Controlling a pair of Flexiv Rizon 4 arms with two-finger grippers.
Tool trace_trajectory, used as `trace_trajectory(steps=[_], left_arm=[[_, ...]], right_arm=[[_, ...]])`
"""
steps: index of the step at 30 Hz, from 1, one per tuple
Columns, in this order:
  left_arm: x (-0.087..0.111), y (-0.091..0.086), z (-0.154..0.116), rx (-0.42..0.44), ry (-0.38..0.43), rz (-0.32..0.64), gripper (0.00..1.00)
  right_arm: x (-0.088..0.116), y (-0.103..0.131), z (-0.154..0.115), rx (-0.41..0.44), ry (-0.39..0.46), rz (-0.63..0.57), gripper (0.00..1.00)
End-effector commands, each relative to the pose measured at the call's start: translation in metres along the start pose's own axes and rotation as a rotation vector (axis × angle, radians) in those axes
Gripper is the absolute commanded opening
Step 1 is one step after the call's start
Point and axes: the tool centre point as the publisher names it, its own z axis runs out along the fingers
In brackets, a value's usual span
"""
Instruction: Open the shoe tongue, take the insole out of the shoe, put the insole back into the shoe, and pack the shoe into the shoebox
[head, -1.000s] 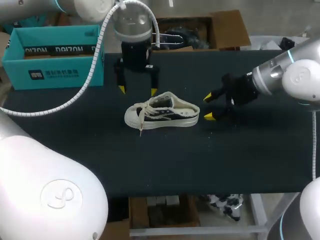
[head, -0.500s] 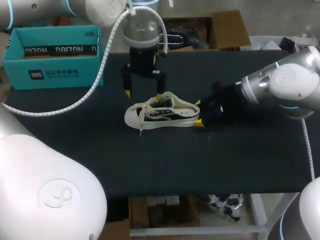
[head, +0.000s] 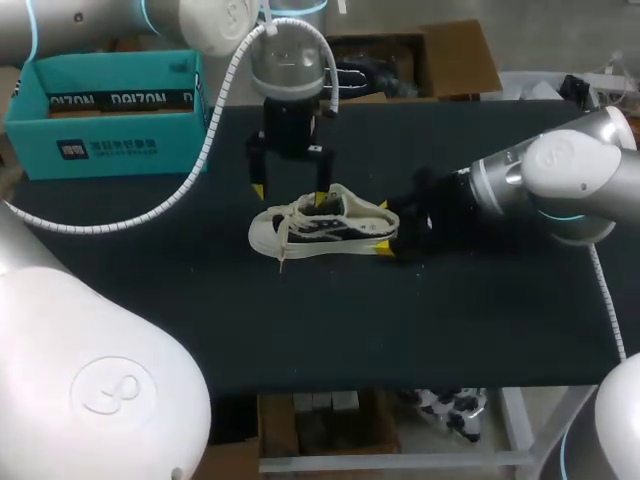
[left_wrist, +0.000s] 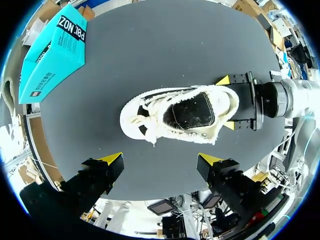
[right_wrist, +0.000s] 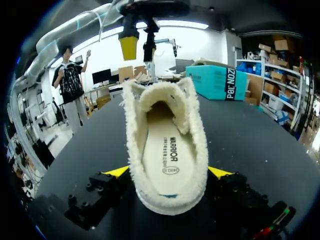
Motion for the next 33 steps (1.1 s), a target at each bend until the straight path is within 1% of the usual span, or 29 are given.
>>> trace_trajectory(steps=[1,7,14,15,16,17,21,22,23,25,28,30,31,33], left_arm=[[-0.001,0.000,0.003,-0.001,0.006,0.001,1.00],[0.002,0.002,0.004,-0.001,0.013,0.000,1.00],[0.005,0.004,0.005,-0.004,0.018,0.003,1.00],[0.006,0.004,0.004,-0.004,0.019,0.004,1.00],[0.008,0.004,0.004,-0.005,0.021,0.004,1.00],[0.009,0.005,0.004,-0.006,0.024,0.003,1.00],[0.019,0.006,0.006,-0.002,0.009,-0.029,1.00],[0.023,0.007,0.007,-0.001,-0.001,-0.035,1.00],[0.026,0.006,0.008,0.009,-0.025,-0.071,1.00],[0.034,0.003,0.010,0.012,-0.042,-0.089,1.00],[0.044,-0.008,0.015,0.012,-0.058,-0.119,1.00],[0.049,-0.016,0.017,0.008,-0.077,-0.156,1.00],[0.051,-0.020,0.017,-0.007,-0.056,-0.148,1.00],[0.053,-0.030,0.018,-0.017,-0.066,-0.174,1.00]], right_arm=[[-0.002,0.000,0.008,-0.009,0.011,-0.002,1.00],[-0.004,-0.003,0.015,-0.017,0.020,-0.001,1.00],[-0.005,-0.008,0.014,-0.026,0.015,0.003,1.00],[-0.005,-0.009,0.014,-0.028,0.013,0.001,0.63],[-0.005,-0.009,0.014,-0.029,0.011,0.001,0.24],[-0.005,-0.009,0.013,-0.027,0.009,-0.007,0.00],[-0.004,-0.008,0.011,-0.024,-0.005,-0.011,0.00],[-0.003,-0.008,0.011,-0.022,-0.006,-0.010,0.00],[-0.003,-0.008,0.011,-0.019,-0.007,-0.009,0.00],[-0.003,-0.007,0.010,-0.011,-0.014,-0.004,0.00],[-0.003,-0.007,0.010,-0.011,-0.014,-0.004,0.00],[-0.003,-0.007,0.010,-0.011,-0.014,-0.004,0.00],[-0.003,-0.007,0.010,-0.011,-0.014,-0.004,0.00],[-0.003,-0.007,0.010,-0.011,-0.014,-0.004,0.00]])
